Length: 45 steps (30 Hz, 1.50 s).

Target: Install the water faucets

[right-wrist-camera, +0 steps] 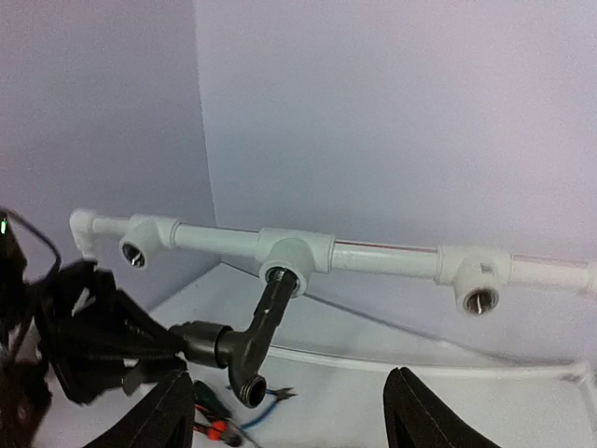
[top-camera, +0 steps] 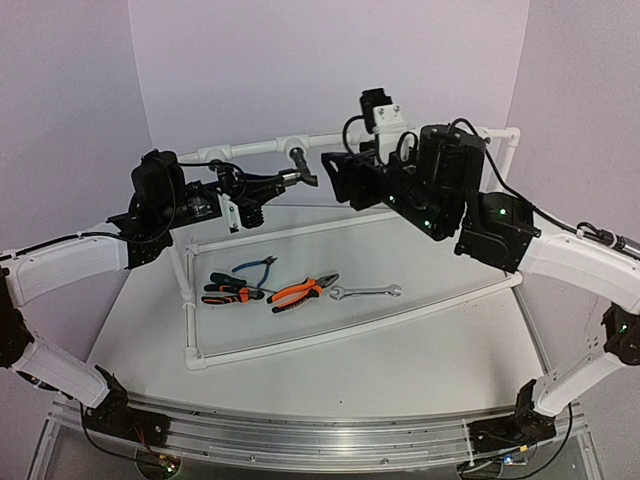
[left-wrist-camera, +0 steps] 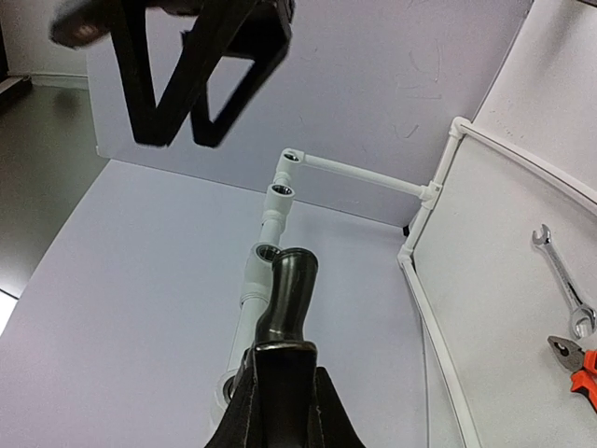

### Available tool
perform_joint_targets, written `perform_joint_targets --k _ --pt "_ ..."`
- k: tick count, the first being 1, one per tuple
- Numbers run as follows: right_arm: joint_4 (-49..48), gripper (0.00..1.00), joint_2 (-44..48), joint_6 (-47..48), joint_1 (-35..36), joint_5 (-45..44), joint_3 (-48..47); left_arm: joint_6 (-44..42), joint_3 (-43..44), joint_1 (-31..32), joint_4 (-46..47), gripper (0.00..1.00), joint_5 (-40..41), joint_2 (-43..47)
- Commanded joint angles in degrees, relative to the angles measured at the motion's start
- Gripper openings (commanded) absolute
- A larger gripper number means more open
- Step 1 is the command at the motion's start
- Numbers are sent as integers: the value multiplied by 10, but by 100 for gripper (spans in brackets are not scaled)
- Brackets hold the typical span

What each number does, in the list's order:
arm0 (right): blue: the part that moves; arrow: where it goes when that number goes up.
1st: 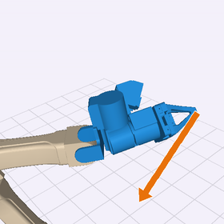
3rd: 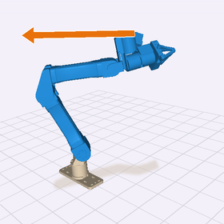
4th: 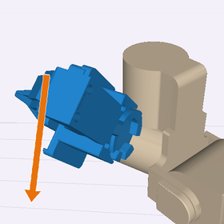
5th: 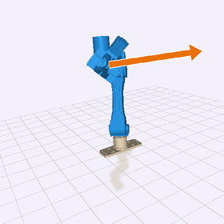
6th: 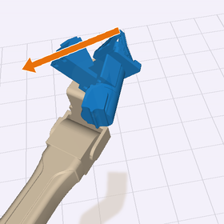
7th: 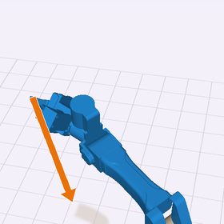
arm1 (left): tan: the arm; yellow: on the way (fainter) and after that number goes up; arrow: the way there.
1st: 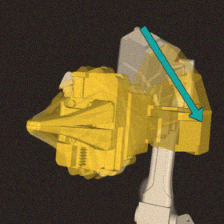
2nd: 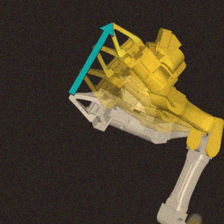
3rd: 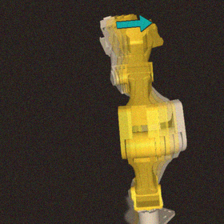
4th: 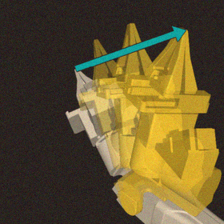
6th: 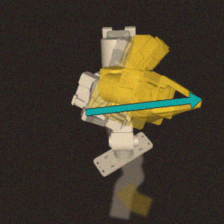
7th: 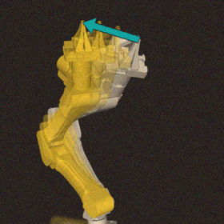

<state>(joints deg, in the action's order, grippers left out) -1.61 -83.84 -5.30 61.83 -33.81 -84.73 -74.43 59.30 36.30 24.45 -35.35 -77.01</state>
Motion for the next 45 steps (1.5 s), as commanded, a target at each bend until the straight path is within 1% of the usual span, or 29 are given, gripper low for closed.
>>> perform_joint_targets --k 1,3,6,9,12,19,22,26,28,31,33,37,39,40,45 --pt "29 71 -24 499 38 -40 8 18 46 -11 -11 0 36 -2" --pt "-1 72 -45 600 38 -42 6 18 48 -11 -11 0 35 -3" --pt "-98 72 -71 729 38 -40 13 17 47 -11 -12 0 33 -3" --pt "-153 72 -100 808 38 -29 3 18 46 -11 -12 0 34 -2" --pt "-165 72 -128 867 32 -25 -13 18 48 -11 -12 0 33 -4" --pt "-195 56 -158 909 4 -7 -22 21 45 -11 -8 0 28 -3" --pt "-195 49 -160 909 -3 6 -19 24 45 -11 -6 0 26 -3" --pt "-196 39 -165 911 -7 7 -17 22 46 -12 -9 0 23 -3" --pt "-196 32 -169 911 -7 8 -20 21 47 -12 -13 0 22 -3" --pt "-197 21 -179 921 -8 -5 -29 22 47 -12 -15 0 20 -2" --pt "-198 16 -185 927 -8 -12 -33 21 47 -12 -16 0 20 -2" --pt "-212 4 -192 918 -8 -26 -39 22 46 -13 -20 0 18 1" --pt "-222 0 -191 902 -8 -41 -40 25 46 -13 -22 0 16 5" --pt "-226 0 -190 890 -8 -48 -38 27 45 -14 -23 0 15 7" --pt "-237 0 -187 824 -7 -78 -38 32 44 -14 -35 20 15 21"
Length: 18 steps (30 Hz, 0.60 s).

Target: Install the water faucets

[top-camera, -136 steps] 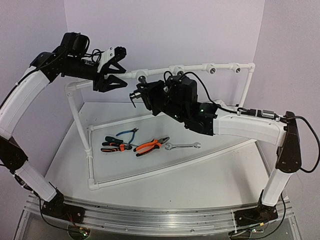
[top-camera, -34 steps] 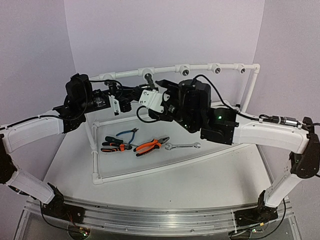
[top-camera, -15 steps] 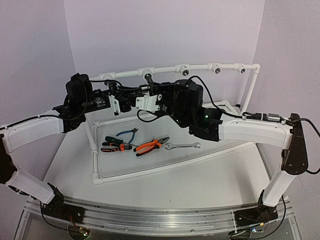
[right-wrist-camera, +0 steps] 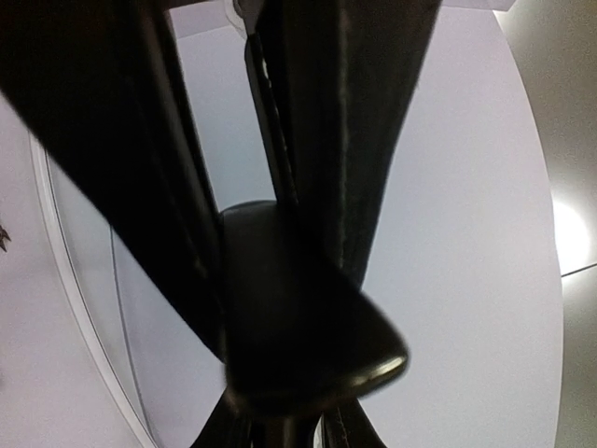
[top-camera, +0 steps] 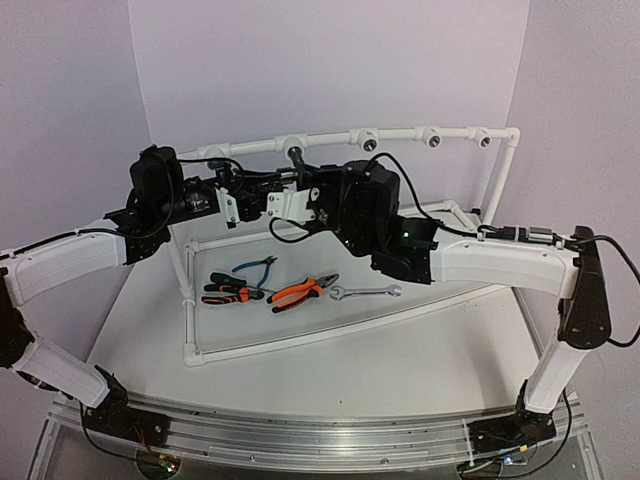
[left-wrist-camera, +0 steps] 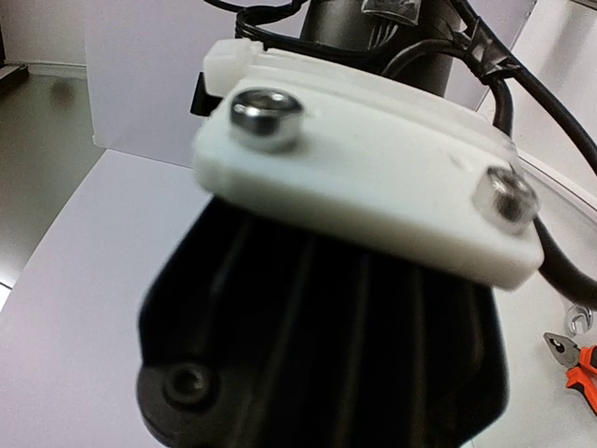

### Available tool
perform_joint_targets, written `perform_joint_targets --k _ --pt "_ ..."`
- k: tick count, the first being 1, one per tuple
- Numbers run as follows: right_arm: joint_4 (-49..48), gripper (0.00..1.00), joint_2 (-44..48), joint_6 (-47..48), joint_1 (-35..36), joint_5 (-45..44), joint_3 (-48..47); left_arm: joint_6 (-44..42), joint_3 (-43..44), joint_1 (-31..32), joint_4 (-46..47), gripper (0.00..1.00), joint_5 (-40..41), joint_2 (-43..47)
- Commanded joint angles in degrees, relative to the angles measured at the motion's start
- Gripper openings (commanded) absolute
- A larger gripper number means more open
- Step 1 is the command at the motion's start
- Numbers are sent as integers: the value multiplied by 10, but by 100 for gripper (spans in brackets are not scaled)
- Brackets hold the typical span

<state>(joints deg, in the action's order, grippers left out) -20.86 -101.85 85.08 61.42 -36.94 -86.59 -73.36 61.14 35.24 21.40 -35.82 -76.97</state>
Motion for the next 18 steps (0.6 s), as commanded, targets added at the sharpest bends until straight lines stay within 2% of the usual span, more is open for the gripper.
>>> perform_joint_targets --k 1,12,18 --pt "-44 0 -9 -96 -3 -53 -24 22 26 -3 -7 23 21 24" --pt "-52 0 -19 -277 -1 -110 -55 48 25 -11 -72 66 61 74" --pt "-55 0 -19 -396 0 -123 -52 84 20 -20 -103 76 73 103"
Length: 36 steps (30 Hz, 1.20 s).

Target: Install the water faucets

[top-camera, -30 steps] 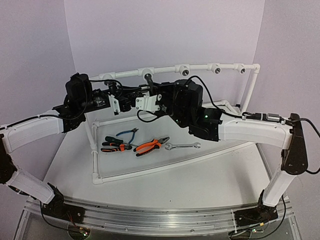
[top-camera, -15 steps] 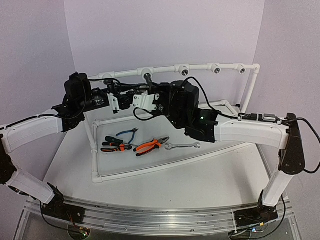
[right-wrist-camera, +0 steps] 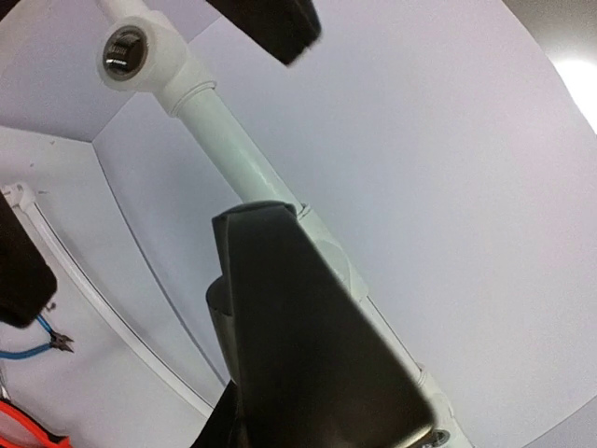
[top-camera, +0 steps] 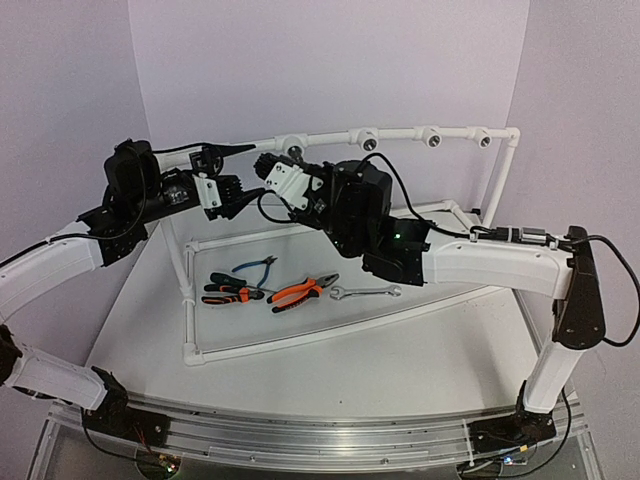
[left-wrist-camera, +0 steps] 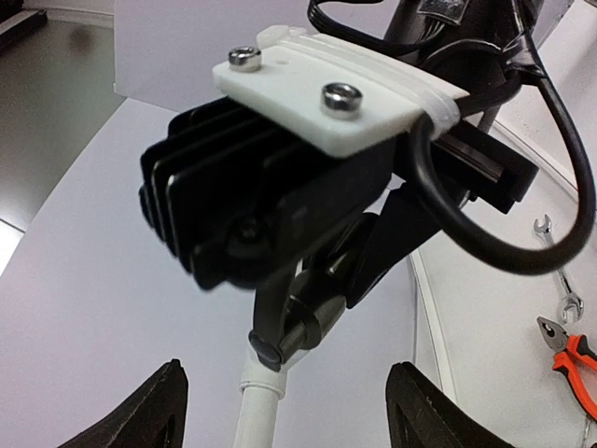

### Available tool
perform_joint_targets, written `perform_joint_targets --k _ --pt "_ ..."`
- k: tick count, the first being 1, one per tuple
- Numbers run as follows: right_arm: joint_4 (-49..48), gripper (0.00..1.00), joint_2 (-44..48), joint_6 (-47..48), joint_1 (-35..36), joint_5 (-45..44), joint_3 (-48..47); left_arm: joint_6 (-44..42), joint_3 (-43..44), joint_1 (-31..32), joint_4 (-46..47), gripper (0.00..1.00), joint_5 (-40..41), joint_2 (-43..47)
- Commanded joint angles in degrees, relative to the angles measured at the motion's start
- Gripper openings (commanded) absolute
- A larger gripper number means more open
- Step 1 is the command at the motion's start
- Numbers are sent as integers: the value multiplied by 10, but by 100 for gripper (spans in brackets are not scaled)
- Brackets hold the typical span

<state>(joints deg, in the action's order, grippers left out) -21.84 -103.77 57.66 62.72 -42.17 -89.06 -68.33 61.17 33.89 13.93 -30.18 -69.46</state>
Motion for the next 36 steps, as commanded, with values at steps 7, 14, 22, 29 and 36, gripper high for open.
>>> perform_joint_targets --k 7,14,22,29,36 --pt "-59 0 5 -317 -15 -96 -2 65 17 -12 -48 77 35 42" --pt "-64 0 3 -593 -16 -109 8 83 2 -13 -45 76 37 47" --pt "-60 0 -5 -882 -15 -124 14 64 -13 -12 -17 75 21 34" --pt "-35 0 -4 -1057 -14 -113 -3 27 -8 -12 22 75 -6 2" --pt "-33 0 5 -1247 -14 -93 16 -19 5 -12 54 75 -34 -35"
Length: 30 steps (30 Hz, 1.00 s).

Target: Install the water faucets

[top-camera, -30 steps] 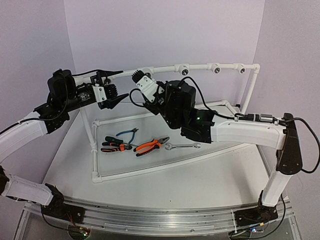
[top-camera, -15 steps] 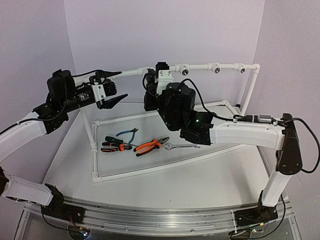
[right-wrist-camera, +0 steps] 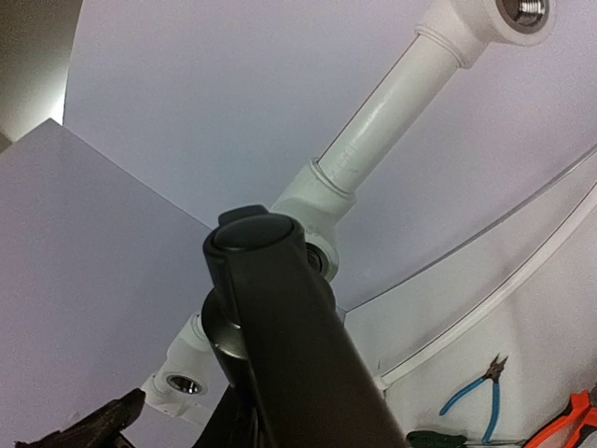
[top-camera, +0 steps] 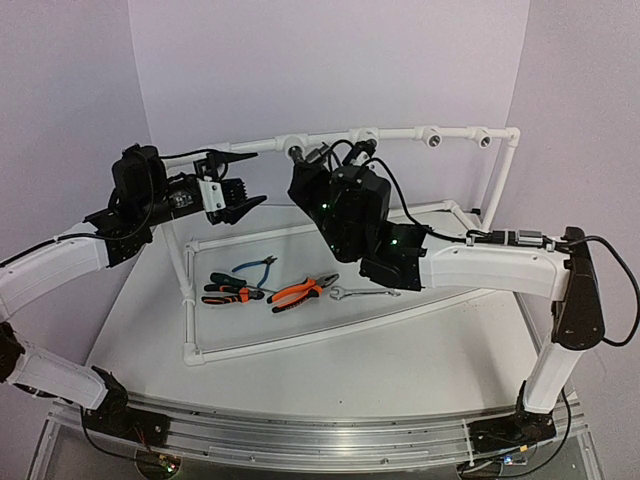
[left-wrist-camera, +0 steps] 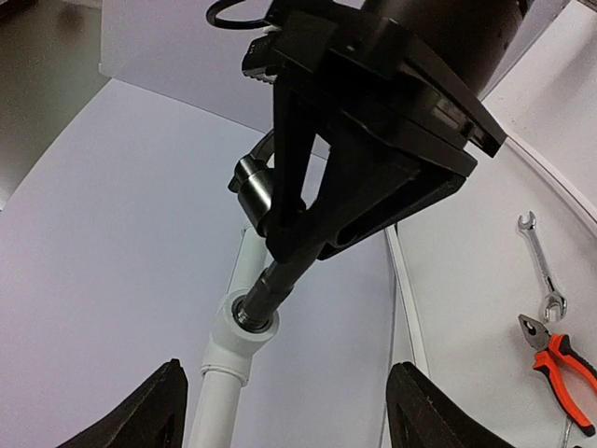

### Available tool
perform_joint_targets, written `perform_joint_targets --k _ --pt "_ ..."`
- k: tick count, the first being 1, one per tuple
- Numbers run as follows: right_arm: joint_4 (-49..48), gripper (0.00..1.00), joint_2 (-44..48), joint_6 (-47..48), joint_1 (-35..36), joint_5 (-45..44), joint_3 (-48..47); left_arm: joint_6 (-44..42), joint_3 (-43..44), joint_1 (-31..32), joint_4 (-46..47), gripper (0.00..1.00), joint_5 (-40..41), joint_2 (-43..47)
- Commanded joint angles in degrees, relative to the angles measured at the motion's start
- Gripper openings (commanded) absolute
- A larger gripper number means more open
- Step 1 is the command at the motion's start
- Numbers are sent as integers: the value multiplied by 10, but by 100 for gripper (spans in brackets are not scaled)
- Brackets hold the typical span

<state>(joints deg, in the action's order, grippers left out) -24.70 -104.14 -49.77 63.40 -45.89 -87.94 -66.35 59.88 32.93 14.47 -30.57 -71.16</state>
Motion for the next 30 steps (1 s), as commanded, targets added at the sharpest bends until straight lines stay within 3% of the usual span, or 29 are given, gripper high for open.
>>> perform_joint_targets --k 1,11,17,27,30 --pt "-4 0 11 -186 -21 -50 6 -45 22 -2 55 75 -34 -25" --pt "-3 0 28 -318 -21 -15 31 -160 86 -1 121 76 -89 -120" --pt "-3 0 31 -350 -22 -1 40 -221 131 -1 129 75 -106 -175" --pt "-3 0 28 -360 -22 4 40 -283 232 1 59 46 -108 -243" --pt "-3 0 27 -361 -22 3 40 -299 225 2 47 32 -104 -242"
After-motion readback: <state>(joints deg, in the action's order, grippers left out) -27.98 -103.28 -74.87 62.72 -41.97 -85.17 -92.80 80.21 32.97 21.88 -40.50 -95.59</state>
